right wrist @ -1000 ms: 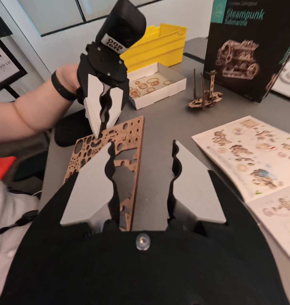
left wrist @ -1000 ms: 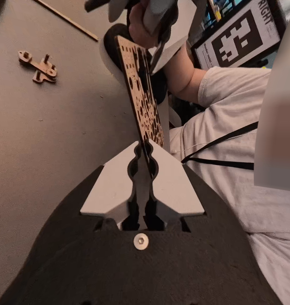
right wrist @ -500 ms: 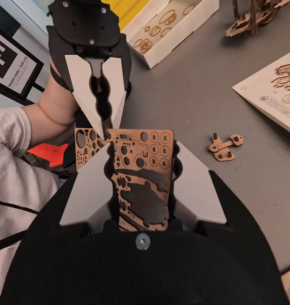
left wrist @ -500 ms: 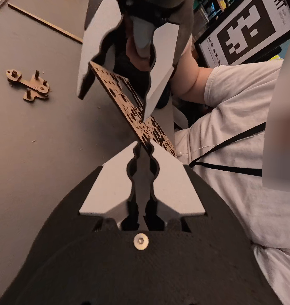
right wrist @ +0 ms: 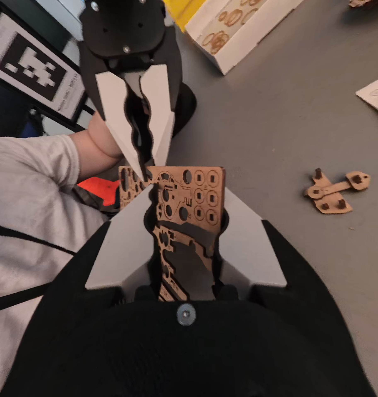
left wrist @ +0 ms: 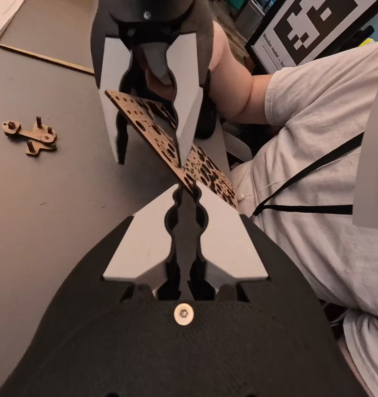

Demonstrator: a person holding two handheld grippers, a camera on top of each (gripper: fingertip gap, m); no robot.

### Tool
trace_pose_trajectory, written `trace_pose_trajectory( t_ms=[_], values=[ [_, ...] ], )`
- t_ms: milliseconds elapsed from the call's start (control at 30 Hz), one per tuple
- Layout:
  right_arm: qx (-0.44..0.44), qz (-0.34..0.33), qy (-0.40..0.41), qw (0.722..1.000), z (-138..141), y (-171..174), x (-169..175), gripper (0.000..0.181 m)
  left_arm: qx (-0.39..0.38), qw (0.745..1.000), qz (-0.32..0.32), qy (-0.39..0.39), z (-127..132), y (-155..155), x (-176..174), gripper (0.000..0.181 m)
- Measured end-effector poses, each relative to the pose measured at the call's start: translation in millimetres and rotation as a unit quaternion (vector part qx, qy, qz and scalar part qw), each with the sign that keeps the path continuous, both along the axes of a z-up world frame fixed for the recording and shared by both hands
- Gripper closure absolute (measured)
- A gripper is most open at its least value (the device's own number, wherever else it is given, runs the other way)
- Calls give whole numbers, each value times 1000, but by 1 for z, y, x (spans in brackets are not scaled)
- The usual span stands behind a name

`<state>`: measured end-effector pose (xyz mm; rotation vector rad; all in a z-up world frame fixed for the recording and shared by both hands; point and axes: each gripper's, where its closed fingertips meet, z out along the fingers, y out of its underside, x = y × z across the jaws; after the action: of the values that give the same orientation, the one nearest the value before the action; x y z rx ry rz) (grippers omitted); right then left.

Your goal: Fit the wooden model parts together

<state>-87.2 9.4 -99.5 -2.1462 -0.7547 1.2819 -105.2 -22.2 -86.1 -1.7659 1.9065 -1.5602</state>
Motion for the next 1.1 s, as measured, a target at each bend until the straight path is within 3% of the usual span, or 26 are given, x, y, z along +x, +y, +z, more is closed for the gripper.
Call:
trace_pose_trajectory(
  t_ms=[67, 233, 333, 400, 467, 600, 700, 800, 900, 1033, 1067, 1100],
  values=[
    [-13, 4, 38, 999, 10, -1, 2, 151, -6, 1000, 7, 5, -1, 2, 0, 174],
    [-24, -4, 66, 998, 17, 3, 8, 163, -50, 998, 39, -2, 1, 11, 5, 174],
    [-26, -16, 96, 995, 26, 5, 6, 166, -73, 996, 55, -1, 2, 14, 7, 161],
    [-26, -28, 102, 994, 27, 8, 8, 167, -108, 993, 49, -8, 8, 12, 7, 176],
    [-31, -15, 108, 994, 28, 5, 8, 168, -129, 990, 53, -8, 10, 14, 6, 178],
    [-12, 25, 70, 997, 20, -5, -2, 148, -137, 989, 45, 5, 7, 12, 4, 178],
    [-30, 20, 89, 995, 21, -4, -2, 166, -131, 991, 40, 5, 7, 10, 4, 178],
    [-52, 11, 107, 993, 21, 0, 0, 162, -117, 992, 44, 9, 4, 10, 6, 177],
    [-48, 6, 73, 996, 12, 1, 1, 155, -119, 992, 44, 14, 1, 9, 8, 177],
    [-52, 15, 91, 994, 17, -2, 0, 176, -106, 993, 55, 20, -5, 12, 9, 175],
    [-52, 11, 79, 995, 13, -1, 0, 166, -108, 992, 55, 17, -4, 12, 10, 175],
    [-54, 11, 62, 997, 7, -1, -1, 167, -107, 993, 54, 15, -3, 12, 11, 175]
  ],
)
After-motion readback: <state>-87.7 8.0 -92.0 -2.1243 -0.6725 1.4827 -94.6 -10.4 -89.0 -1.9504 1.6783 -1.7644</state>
